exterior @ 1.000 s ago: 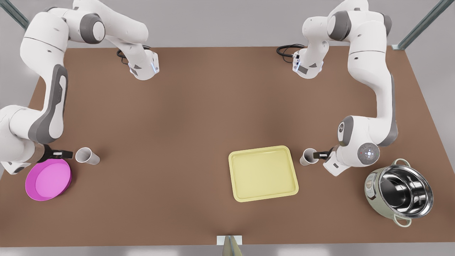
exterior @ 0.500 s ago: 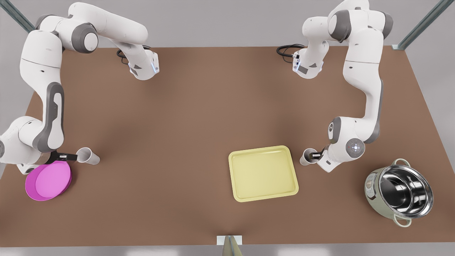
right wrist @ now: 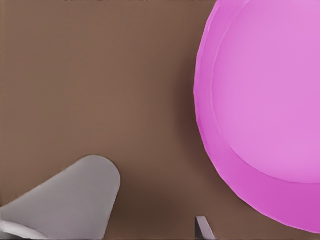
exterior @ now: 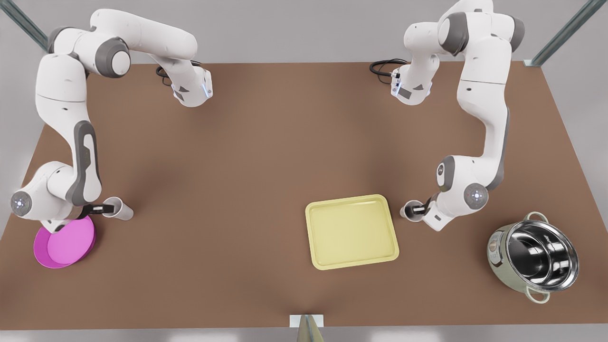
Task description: Use both arms to respectively pick up the white IKEA cups from the middle-left and middle-right positions, then place the white IKEA cups onto the middle-middle tray, ensuring that the cups remain upright and do not tip over
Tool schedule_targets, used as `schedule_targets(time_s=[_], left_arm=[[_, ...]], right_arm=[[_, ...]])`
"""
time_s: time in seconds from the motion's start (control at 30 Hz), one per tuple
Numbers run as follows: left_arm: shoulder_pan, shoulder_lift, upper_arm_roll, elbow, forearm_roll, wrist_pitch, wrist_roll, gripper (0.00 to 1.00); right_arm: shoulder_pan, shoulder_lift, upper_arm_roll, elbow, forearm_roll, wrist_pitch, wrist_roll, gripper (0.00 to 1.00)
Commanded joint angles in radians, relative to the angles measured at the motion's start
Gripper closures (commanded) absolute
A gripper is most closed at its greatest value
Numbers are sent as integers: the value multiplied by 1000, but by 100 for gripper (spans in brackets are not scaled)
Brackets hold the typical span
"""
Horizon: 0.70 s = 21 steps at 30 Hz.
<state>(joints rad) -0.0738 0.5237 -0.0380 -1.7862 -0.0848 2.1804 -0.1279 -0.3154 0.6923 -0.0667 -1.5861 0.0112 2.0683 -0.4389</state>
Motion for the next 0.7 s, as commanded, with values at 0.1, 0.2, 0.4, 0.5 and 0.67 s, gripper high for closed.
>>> schedule_targets(time_s=[0.1, 0.2, 0.4, 0.5, 0.67], left_arm=[[-8, -22, -17, 34, 0, -45, -24, 79], [-8, 24, -111, 191, -1, -42, -183, 79], [-103, 165, -132, 335, 8, -34, -325, 79], [-112, 193, -132, 335, 51, -33, -364, 79], [-110, 223, -132, 334, 51, -8, -364, 45]], right_arm=[[21, 3, 1, 29, -2, -14, -130, 78], [52, -16, 1, 52, -2, -57, -132, 79], [67, -34, 102, 127, 72, -111, -176, 79], [140, -2, 150, 192, 202, -103, -161, 79], [389, 44, 150, 287, 337, -97, 181, 79]])
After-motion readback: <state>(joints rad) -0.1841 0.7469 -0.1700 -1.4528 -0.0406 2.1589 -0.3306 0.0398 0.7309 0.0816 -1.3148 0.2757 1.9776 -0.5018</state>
